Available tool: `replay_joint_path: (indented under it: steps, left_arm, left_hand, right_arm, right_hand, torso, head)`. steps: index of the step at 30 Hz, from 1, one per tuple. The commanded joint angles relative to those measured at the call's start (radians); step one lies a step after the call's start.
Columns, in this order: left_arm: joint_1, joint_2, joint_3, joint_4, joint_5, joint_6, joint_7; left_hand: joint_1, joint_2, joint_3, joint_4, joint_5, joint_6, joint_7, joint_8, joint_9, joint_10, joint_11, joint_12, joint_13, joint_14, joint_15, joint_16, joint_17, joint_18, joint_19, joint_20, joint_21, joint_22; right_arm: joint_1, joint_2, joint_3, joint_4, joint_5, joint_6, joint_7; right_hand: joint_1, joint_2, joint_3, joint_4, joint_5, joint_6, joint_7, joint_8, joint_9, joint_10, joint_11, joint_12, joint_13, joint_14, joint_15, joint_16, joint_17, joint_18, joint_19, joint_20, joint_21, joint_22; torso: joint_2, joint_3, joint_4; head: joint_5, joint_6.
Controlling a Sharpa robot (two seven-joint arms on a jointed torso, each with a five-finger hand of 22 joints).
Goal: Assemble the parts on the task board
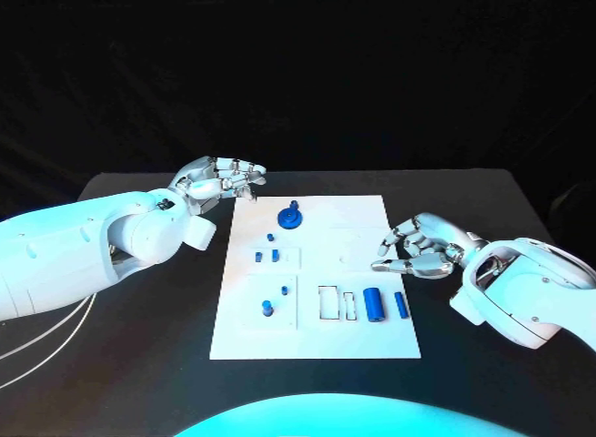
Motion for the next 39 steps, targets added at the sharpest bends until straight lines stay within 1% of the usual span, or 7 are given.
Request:
replay_joint_path:
  steps: [1,2,7,10,16,26,39]
  left_arm:
    - [-0.001,0.0,0.0,0.004,0.01,0.013,0.01]
    - [-0.001,0.0,0.0,0.005,0.01,0.013,0.01]
    - [-0.003,-0.002,-0.001,0.007,0.01,0.014,0.01]
    - [-0.003,-0.005,-0.001,0.009,0.01,0.015,0.01]
    - [-0.004,-0.008,-0.001,0.011,0.01,0.014,0.01]
    - [-0.004,-0.011,-0.001,0.012,0.01,0.016,0.009]
    - [-0.004,-0.018,-0.001,0.015,0.01,0.021,0.006]
  left_hand:
    - [0.002,0.008,-0.001,0.006,0.002,-0.008,0.002,0.004,-0.001,-0.007,0.001,0.004,-0.001,-0.001,0.008,-0.007,0.0,0.012,0.007,0.003,-0.005,-0.001]
    - [0.002,0.008,-0.001,0.006,0.002,-0.008,0.002,0.004,-0.001,-0.007,0.001,0.004,-0.001,-0.001,0.008,-0.007,0.0,0.012,0.007,0.003,-0.005,-0.001]
    - [0.002,0.008,-0.001,0.006,0.002,-0.008,0.002,0.004,-0.001,-0.007,0.001,0.004,-0.001,-0.001,0.008,-0.007,0.0,0.012,0.007,0.003,-0.005,-0.001]
    - [0.002,0.008,-0.001,0.006,0.002,-0.008,0.002,0.004,-0.001,-0.007,0.001,0.004,-0.001,-0.001,0.008,-0.007,0.0,0.012,0.007,0.003,-0.005,-0.001]
    - [0.002,0.008,-0.001,0.006,0.002,-0.008,0.002,0.004,-0.001,-0.007,0.001,0.004,-0.001,-0.001,0.008,-0.007,0.0,0.012,0.007,0.003,-0.005,-0.001]
    - [0.002,0.008,-0.001,0.006,0.002,-0.008,0.002,0.004,-0.001,-0.007,0.001,0.004,-0.001,-0.001,0.008,-0.007,0.0,0.012,0.007,0.003,-0.005,-0.001]
    - [0.001,0.007,-0.003,0.009,0.003,-0.009,0.002,0.005,-0.001,-0.008,0.001,0.006,-0.001,-0.001,0.008,-0.007,0.0,0.012,0.009,0.003,-0.009,-0.003]
  right_arm:
    - [-0.02,-0.023,-0.002,0.031,-0.033,0.054,-0.108]
    - [-0.027,-0.027,-0.002,0.037,-0.056,0.051,-0.126]
    - [-0.053,-0.032,-0.003,0.055,-0.139,0.044,-0.198]
    - [-0.065,-0.029,-0.003,0.059,-0.168,0.051,-0.235]
    - [-0.082,-0.017,-0.004,0.059,-0.194,0.07,-0.272]
    - [-0.105,0.028,-0.004,0.03,-0.215,0.085,-0.3]
    - [-0.122,0.084,-0.007,-0.02,-0.24,0.155,-0.34]
  right_hand:
    - [-0.031,-0.004,-0.019,0.003,0.004,-0.004,-0.004,0.022,0.014,0.098,-0.001,0.055,0.249,0.092,-0.004,0.015,0.198,-0.016,0.092,0.0,0.036,0.245]
    - [-0.044,-0.007,-0.03,0.003,0.004,-0.001,-0.007,0.031,0.02,0.109,-0.003,0.069,0.265,0.095,-0.005,0.02,0.211,-0.018,0.094,-0.001,0.05,0.248]
    - [-0.062,-0.009,-0.053,0.004,0.005,0.001,-0.01,0.044,0.028,0.109,-0.005,0.069,0.265,0.098,-0.007,0.026,0.228,-0.024,0.099,-0.002,0.08,0.255]
    - [-0.082,-0.01,-0.067,0.004,0.006,0.005,-0.012,0.051,0.033,0.109,-0.008,0.069,0.265,0.099,-0.009,0.029,0.235,-0.026,0.101,-0.004,0.093,0.258]
    - [-0.103,-0.009,-0.083,0.005,0.006,0.005,-0.014,0.055,0.036,0.109,-0.009,0.069,0.265,0.1,-0.01,0.03,0.239,-0.028,0.103,-0.005,0.102,0.261]
    - [-0.113,0.005,-0.085,0.005,0.006,0.011,-0.016,0.061,0.039,0.109,-0.011,0.069,0.265,0.1,-0.011,0.03,0.24,-0.028,0.103,-0.005,0.104,0.261]
    - [-0.127,0.011,-0.089,0.005,0.005,0.016,-0.018,0.065,0.042,0.109,-0.012,0.069,0.265,0.101,-0.012,0.032,0.244,-0.029,0.104,-0.006,0.11,0.262]
  torso:
    - [-0.004,0.0042,-0.0098]
    - [-0.004,0.0053,-0.0108]
    - [-0.004,0.0075,-0.0113]
    - [-0.003,0.0064,-0.0079]
    - [-0.003,0.0033,-0.0084]
    - [-0.003,0.0036,-0.0082]
    - [-0.002,0.0043,-0.0094]
  head:
    - [-0.012,-0.005]
    - [-0.013,-0.006]
    - [-0.015,-0.013]
    - [-0.016,-0.016]
    - [-0.017,-0.019]
    - [-0.01,-0.024]
    - [-0.003,-0.031]
